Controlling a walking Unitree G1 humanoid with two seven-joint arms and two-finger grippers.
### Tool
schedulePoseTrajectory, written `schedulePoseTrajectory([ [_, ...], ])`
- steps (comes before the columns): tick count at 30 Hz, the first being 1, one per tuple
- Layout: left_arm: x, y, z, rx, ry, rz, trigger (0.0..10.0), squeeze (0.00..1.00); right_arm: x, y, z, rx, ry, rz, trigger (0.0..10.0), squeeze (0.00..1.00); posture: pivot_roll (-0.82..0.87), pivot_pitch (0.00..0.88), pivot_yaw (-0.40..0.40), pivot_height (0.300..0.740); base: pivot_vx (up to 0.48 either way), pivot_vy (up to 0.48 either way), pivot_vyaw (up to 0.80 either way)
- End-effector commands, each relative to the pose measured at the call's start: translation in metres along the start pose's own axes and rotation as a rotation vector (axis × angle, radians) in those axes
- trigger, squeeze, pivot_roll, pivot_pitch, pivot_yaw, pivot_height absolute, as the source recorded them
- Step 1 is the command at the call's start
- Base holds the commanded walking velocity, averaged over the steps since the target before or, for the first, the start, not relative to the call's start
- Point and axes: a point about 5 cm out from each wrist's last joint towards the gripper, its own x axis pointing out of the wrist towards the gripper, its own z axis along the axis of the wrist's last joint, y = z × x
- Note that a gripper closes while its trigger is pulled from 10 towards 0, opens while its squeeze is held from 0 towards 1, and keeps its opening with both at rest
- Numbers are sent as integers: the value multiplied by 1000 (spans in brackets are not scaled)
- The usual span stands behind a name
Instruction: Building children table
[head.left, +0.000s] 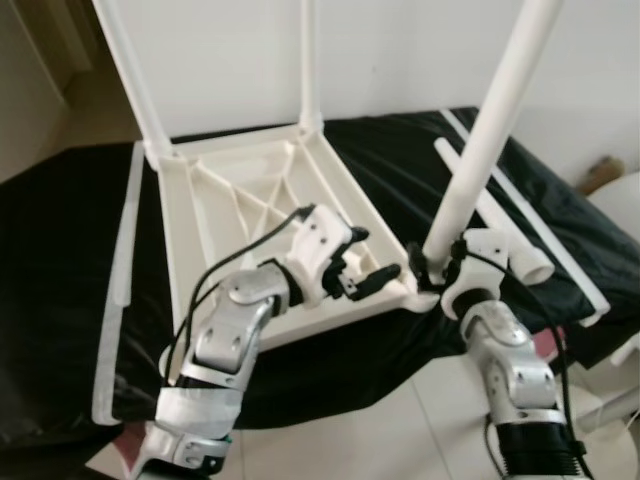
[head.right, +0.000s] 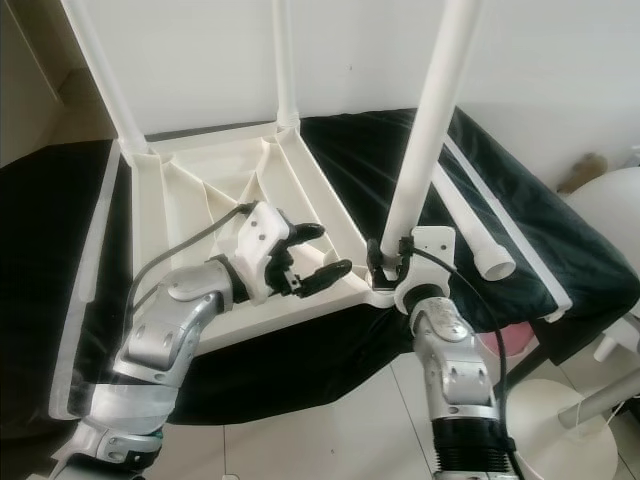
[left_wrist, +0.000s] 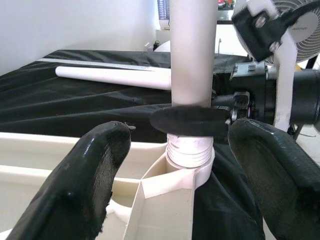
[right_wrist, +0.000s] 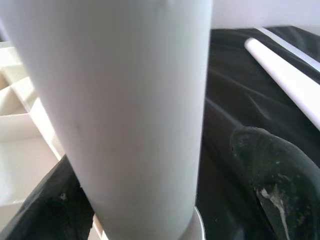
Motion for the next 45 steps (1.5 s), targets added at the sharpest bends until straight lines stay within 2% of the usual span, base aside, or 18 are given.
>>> schedulePoseTrajectory([
  [1,0,5,2,6,-3,87,10000,0,1,-5,4,2,-18,38,10000,0,7,0,-1,740,0,0,0],
  [3,0,6,3,9,-4,87,10000,0,5,-7,1,-48,15,176,10000,0,10,0,2,740,0,0,0],
  [6,0,6,3,9,-4,87,10000,0,5,-7,1,-48,15,176,10000,0,10,0,2,740,0,0,0],
  [7,0,5,3,12,-4,84,10000,0,11,-8,-2,-121,45,321,10000,0,13,0,7,740,0,0,0],
  [11,0,5,3,13,-4,83,10000,0,14,-9,-2,-142,50,362,10000,0,13,0,7,740,0,0,0],
  [14,1,6,4,20,-3,77,10000,0,30,-3,3,-217,65,492,10000,0,16,0,11,740,0,0,0],
  [20,2,7,6,26,-6,76,10000,0,39,-4,5,-248,86,525,10000,0,23,0,7,740,0,0,0],
  [21,2,7,6,29,-6,78,10000,0,39,-5,2,-259,103,538,4863,0,28,0,3,740,0,0,0],
  [22,2,7,6,29,-6,78,10000,0,39,-5,2,-259,103,538,4863,0,28,0,3,740,0,0,0],
  [23,1,8,6,31,-6,81,10000,0,39,-7,-1,-264,117,555,0,0,30,0,1,740,0,0,0],
  [34,0,7,5,26,-9,93,10000,0,26,-22,-23,-261,211,598,0,0,30,0,-10,740,0,0,0],
  [37,1,7,4,26,-6,90,10000,0,25,-30,-28,-240,230,545,0,0,18,0,-7,740,0,0,0],
  [38,1,7,4,26,-5,89,10000,0,25,-32,-29,-228,234,516,10000,0,15,0,-6,740,0,0,0],
  [41,1,7,4,26,-6,88,10000,0,26,-33,-30,-214,235,479,10000,0,14,0,-5,740,0,0,0],
  [44,1,6,4,25,-6,85,10000,0,31,-32,-28,-186,210,358,10000,0,14,0,-4,740,0,0,0],
  [45,1,6,4,25,-6,85,10000,0,31,-32,-28,-186,210,358,10000,0,14,0,-4,740,0,0,0],
])
